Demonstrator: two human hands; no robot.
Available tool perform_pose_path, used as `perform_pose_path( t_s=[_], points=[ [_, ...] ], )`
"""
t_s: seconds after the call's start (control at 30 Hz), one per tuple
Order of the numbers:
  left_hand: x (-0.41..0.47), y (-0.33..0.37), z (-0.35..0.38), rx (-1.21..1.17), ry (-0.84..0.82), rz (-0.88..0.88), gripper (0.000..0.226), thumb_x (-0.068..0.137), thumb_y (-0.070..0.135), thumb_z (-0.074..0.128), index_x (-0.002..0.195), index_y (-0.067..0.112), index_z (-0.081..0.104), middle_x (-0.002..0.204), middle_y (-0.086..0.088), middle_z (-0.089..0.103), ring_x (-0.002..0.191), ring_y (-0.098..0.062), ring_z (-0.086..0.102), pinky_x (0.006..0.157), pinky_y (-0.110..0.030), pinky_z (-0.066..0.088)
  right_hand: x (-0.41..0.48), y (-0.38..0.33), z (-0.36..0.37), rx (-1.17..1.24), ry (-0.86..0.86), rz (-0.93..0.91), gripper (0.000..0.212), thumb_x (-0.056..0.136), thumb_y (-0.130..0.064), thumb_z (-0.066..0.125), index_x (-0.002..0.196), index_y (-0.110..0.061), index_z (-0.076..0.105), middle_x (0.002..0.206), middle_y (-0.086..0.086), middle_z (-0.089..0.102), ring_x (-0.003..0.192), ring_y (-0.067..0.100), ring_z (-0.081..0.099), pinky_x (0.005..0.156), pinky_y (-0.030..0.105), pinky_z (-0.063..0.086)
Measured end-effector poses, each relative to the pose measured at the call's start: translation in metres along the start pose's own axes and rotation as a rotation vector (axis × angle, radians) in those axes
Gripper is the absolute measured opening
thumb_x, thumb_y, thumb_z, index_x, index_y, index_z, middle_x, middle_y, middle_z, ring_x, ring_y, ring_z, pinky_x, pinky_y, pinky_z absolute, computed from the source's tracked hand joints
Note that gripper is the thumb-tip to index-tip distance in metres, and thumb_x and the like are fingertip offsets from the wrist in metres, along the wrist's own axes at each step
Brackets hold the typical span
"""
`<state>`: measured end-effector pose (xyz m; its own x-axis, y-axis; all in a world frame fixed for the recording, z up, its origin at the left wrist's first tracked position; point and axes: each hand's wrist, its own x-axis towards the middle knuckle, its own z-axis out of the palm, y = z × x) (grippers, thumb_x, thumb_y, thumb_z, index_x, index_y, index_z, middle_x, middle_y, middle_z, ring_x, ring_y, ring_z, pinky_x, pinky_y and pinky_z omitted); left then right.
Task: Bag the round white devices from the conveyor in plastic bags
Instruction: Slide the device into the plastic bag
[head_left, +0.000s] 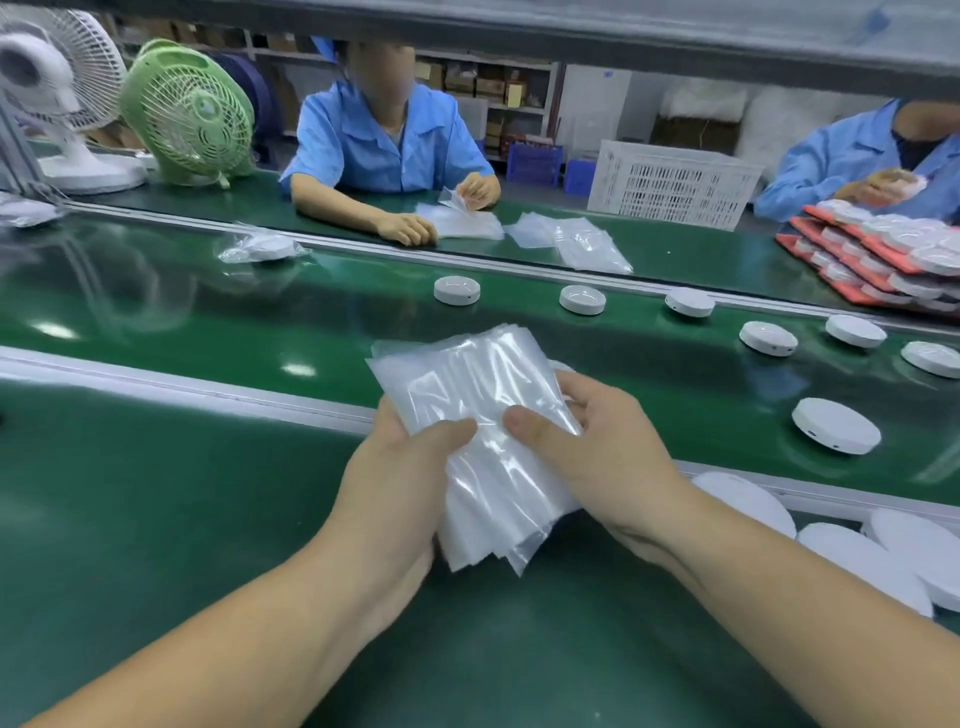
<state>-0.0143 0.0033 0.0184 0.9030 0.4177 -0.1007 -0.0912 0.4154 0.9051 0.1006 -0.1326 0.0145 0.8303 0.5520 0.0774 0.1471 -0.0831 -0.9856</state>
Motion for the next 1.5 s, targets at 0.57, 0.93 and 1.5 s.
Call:
perform_pose_path(
  t_s=[0.57, 0.93, 1.5],
  points=[
    [-0.036, 0.023, -0.038, 0.106, 0.128, 0.161, 0.067, 0.086, -0.010, 0.044, 0.072, 0.049, 0.074, 0.071, 0.011, 0.074, 0.064, -0.007, 0.072, 0.055, -0.017, 0.053, -0.061, -0.006, 0.060, 0.362, 0.141, -0.115, 0.048, 0.070, -0.036, 0.085, 0.117, -0.035, 0.073, 0.115, -0.005, 0.077, 0.102, 0.022, 0.076, 0.083, 0.040, 0.063],
    [-0.032, -0.003, -0.044, 0.306, -0.046, 0.281, 0.043, 0.082, 0.026, 0.076, 0.118, 0.045, 0.062, 0.112, 0.009, 0.074, 0.100, -0.012, 0.072, 0.076, -0.017, 0.056, -0.068, 0.006, 0.062, 0.352, 0.215, -0.209, 0.050, 0.077, -0.026, 0.074, 0.123, -0.045, 0.066, 0.110, -0.006, 0.078, 0.097, 0.015, 0.076, 0.072, 0.018, 0.058],
    [-0.033, -0.016, -0.041, 0.344, -0.077, 0.200, 0.046, 0.090, 0.009, 0.072, 0.110, 0.050, 0.065, 0.109, 0.010, 0.075, 0.098, -0.012, 0.073, 0.076, -0.021, 0.058, -0.036, -0.005, 0.026, -0.742, 0.180, -0.498, 0.031, 0.089, -0.055, 0.061, 0.114, -0.043, 0.074, 0.133, -0.031, 0.051, 0.127, -0.001, 0.045, 0.085, 0.027, 0.048]
  ],
)
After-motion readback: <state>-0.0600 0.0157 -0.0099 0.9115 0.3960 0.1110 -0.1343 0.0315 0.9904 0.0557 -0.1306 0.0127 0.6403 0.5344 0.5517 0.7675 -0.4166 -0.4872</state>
